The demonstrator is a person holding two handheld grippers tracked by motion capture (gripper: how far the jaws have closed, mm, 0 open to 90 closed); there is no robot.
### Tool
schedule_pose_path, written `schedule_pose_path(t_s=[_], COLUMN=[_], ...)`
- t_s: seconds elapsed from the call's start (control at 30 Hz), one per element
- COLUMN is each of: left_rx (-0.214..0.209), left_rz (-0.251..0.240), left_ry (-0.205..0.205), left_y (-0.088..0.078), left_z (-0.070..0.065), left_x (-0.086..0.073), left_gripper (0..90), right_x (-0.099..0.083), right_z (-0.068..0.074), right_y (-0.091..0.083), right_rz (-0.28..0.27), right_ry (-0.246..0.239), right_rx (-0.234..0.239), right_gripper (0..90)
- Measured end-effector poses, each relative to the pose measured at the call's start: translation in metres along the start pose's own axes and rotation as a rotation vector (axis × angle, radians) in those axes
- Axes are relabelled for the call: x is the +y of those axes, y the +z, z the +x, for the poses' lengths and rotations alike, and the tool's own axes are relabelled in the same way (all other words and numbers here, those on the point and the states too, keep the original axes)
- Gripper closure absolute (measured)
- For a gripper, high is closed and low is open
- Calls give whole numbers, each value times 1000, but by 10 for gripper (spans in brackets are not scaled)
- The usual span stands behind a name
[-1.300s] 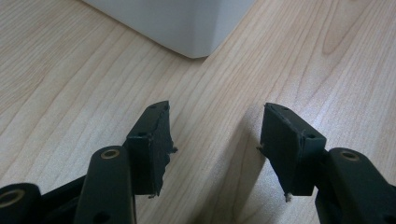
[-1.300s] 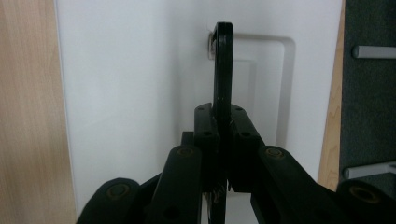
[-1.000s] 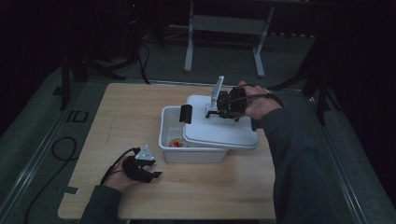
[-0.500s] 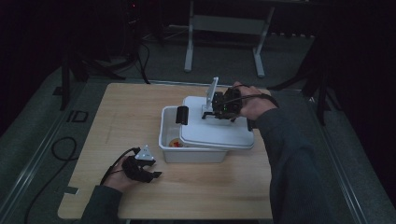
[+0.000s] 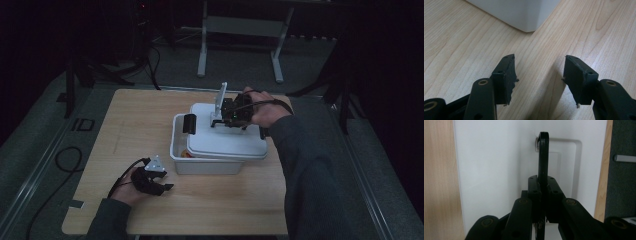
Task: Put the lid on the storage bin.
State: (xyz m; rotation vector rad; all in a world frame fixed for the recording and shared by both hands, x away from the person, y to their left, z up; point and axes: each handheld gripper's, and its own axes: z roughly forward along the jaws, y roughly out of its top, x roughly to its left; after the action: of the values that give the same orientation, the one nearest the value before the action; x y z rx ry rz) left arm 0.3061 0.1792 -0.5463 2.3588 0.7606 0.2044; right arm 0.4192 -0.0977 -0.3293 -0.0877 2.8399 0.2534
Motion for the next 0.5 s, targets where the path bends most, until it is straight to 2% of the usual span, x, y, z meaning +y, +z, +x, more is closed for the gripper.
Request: schedule_pose_path(t_s=[0.5], left_rx=[-2], left_rz=[-3], left_ry=[3], left_y=[0], left_z=[0], left_x=[0], left_gripper=[434], right_x=[9], right_z=[0], right_y=[6], right_rz=[7], right_ry=[-9], right_rx=[6], right_gripper=[845])
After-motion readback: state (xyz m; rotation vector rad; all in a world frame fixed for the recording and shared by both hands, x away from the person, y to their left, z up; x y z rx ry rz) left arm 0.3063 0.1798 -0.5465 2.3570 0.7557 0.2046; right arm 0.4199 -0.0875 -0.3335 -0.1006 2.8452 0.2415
